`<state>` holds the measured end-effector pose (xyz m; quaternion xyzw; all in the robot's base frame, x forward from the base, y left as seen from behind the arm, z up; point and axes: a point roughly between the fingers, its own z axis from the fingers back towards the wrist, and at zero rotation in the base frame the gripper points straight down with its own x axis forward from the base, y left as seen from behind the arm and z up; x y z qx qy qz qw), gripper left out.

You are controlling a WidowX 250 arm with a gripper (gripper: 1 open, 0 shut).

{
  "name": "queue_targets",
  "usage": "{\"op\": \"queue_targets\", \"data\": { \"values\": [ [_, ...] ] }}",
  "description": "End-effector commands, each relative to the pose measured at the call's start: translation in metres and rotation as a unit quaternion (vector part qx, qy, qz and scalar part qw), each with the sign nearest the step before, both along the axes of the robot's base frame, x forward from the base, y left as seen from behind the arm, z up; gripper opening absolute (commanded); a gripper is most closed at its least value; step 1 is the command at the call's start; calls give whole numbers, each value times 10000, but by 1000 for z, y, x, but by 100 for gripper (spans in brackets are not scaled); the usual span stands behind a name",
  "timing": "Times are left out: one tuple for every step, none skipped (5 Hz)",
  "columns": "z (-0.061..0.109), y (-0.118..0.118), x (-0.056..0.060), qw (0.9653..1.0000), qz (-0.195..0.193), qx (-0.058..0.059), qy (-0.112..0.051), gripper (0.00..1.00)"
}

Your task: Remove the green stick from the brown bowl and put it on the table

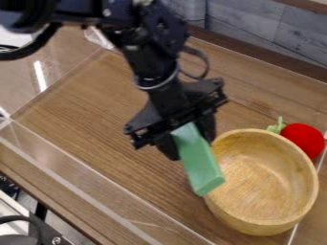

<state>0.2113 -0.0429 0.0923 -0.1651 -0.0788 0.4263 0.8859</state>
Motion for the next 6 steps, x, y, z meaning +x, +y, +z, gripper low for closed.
{"op": "queue_targets", "data": {
  "values": [
    [-3,19,11,9990,370,170,-180,0],
    [-11,27,19,9978,565,306,-155,0],
    [-14,33,20,9960,791,404,-133,0],
    [-16,36,21,9939,980,486,-114,0],
    [-19,39,20,9924,1080,578,-103,0],
    [-16,53,24,9902,1229,661,-76,0]
  ]
}}
